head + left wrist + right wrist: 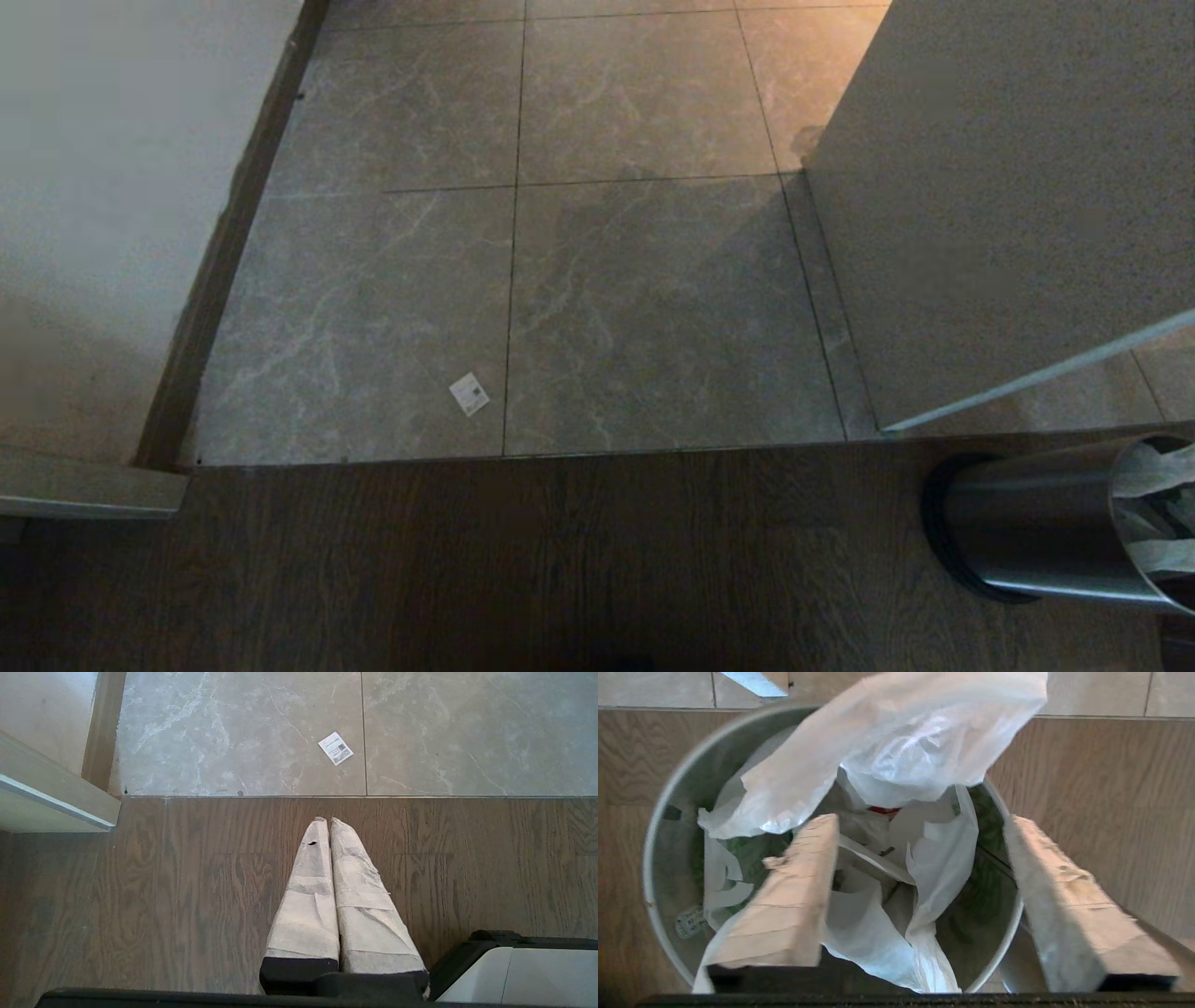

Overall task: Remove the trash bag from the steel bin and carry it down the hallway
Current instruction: Pick up the trash bag

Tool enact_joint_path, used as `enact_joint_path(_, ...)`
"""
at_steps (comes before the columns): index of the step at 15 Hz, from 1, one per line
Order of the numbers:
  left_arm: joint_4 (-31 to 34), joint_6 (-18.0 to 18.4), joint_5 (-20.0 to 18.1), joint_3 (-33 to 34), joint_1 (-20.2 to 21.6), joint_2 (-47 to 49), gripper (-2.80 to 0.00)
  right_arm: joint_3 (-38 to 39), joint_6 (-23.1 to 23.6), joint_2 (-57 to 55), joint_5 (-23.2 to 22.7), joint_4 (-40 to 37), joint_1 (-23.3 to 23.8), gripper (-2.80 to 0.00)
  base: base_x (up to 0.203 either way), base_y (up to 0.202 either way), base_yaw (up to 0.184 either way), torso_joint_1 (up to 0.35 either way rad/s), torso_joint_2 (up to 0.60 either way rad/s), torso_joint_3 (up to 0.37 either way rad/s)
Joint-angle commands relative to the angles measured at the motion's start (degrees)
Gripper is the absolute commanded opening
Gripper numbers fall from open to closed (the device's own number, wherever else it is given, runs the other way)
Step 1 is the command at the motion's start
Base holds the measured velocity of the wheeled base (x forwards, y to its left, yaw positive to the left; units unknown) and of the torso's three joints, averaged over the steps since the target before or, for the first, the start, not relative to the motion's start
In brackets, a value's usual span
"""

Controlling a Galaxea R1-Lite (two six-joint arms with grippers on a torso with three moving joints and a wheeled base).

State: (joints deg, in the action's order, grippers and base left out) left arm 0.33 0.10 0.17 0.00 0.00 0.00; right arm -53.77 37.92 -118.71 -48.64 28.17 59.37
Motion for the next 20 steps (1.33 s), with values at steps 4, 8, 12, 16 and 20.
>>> enact_joint_path(4, 0.0, 0.0, 0.0, 0.0, 0.0, 0.0, -2.80, 2.3, 0.3, 7.4, -2.6, -5.0, 0.1, 0.00, 0.000, 0.000, 0.000, 0.000, 0.00, 0.000)
enact_joint_path(8, 0.0, 0.0, 0.0, 0.0, 0.0, 0.0, -2.80, 3.1, 7.9, 16.1, -3.9, -14.6, 0.3, 0.00, 0.000, 0.000, 0.000, 0.000, 0.00, 0.000)
enact_joint_path(12, 0.0, 0.0, 0.0, 0.0, 0.0, 0.0, -2.80, 2.9, 30.8, 20.3, -1.5, -26.8, 2.9, 0.00, 0.000, 0.000, 0.000, 0.000, 0.00, 0.000)
enact_joint_path(16, 0.0, 0.0, 0.0, 0.0, 0.0, 0.0, -2.80, 1.0, 56.3, 17.2, 4.4, -37.6, 7.8, 0.00, 0.000, 0.000, 0.000, 0.000, 0.00, 0.000)
enact_joint_path(20, 0.0, 0.0, 0.0, 0.0, 0.0, 0.0, -2.80, -3.6, 70.2, 10.8, 10.9, -39.4, 10.7, 0.00, 0.000, 0.000, 0.000, 0.000, 0.00, 0.000)
